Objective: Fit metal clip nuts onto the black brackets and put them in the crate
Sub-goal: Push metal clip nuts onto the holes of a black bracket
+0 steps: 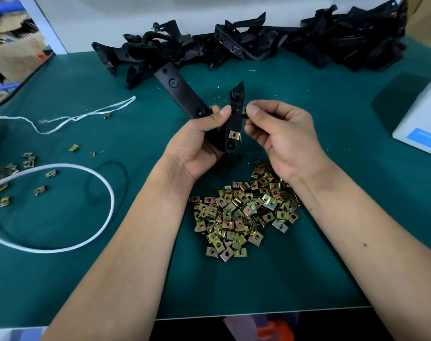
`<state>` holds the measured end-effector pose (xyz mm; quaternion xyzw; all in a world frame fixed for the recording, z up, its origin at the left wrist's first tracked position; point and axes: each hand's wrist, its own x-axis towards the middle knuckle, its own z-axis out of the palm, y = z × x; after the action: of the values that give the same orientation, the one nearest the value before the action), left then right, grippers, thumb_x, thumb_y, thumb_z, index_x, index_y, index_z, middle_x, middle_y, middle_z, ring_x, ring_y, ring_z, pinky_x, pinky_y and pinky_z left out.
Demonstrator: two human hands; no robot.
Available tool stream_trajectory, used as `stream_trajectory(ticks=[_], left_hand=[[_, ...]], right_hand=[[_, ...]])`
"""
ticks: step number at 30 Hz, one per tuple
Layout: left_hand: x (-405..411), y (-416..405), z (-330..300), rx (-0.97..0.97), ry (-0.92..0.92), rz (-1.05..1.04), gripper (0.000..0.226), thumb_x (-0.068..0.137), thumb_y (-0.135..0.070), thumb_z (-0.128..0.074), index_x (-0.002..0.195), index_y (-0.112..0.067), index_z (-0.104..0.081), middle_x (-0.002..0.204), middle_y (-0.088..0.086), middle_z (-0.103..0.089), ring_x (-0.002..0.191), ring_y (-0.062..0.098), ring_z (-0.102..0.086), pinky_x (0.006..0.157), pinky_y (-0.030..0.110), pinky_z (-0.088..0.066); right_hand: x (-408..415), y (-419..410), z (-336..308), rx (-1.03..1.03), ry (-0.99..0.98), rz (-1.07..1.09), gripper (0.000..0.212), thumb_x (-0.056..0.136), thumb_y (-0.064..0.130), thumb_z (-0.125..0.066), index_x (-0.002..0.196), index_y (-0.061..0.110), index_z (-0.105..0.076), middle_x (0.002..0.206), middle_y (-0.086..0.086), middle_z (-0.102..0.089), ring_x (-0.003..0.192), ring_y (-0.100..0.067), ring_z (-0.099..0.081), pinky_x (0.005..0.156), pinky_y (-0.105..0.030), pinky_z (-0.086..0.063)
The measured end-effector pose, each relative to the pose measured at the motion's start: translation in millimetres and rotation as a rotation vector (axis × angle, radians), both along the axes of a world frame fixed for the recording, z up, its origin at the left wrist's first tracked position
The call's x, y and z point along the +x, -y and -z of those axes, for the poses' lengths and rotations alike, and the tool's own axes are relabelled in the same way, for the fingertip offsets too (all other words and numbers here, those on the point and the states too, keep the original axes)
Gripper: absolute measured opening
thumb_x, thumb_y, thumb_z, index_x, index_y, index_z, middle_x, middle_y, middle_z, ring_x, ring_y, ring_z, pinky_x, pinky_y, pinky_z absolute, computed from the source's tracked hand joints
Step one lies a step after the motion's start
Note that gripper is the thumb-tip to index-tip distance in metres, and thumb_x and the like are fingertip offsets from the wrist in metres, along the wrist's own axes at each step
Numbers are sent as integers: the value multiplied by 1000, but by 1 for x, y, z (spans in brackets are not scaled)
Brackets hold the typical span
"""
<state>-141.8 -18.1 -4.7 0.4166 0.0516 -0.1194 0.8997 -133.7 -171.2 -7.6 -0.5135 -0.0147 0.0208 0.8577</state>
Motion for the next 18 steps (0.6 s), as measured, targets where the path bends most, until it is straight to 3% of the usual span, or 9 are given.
stream_trajectory(ticks=[3,6,9,14,18], left_hand=[[0,3,0,-19,-17,-7,32,77,-12,-72,106,-14,-59,107,2,-57,85,16,-66,67,27,-59],[0,3,0,-6,-23,-4,41,79,-13,-71,117,-13,-55,123,5,-49,90,16,-63,73,28,-57],[0,4,0,0,-17,11,49,80,-15,-70,125,-13,-52,127,7,-46,102,19,-58,76,28,-55],[0,5,0,-32,-35,22,40,81,-12,-70,119,-9,-57,122,6,-48,90,17,-64,72,27,-59],[0,2,-1,-46,-73,19,40,76,-10,-71,114,-12,-60,104,3,-62,85,16,-65,74,27,-59]], right_hand=[[0,2,-1,60,-20,11,7,88,-7,-72,88,1,-73,78,-7,-74,68,-14,-68,65,-21,-57],[-1,1,-1,51,-34,19,6,87,-6,-72,89,-1,-73,79,-8,-74,67,-14,-67,65,-21,-57],[-2,0,-2,-1,-35,21,6,87,-5,-74,89,0,-73,80,-10,-73,69,-15,-67,64,-23,-57],[-3,2,-4,-64,-15,9,11,86,-5,-75,87,5,-70,76,-7,-70,64,-13,-64,63,-23,-55],[-1,8,-8,-68,-38,-62,25,85,-6,-75,92,11,-58,70,-2,-66,62,-13,-62,59,-23,-52]])
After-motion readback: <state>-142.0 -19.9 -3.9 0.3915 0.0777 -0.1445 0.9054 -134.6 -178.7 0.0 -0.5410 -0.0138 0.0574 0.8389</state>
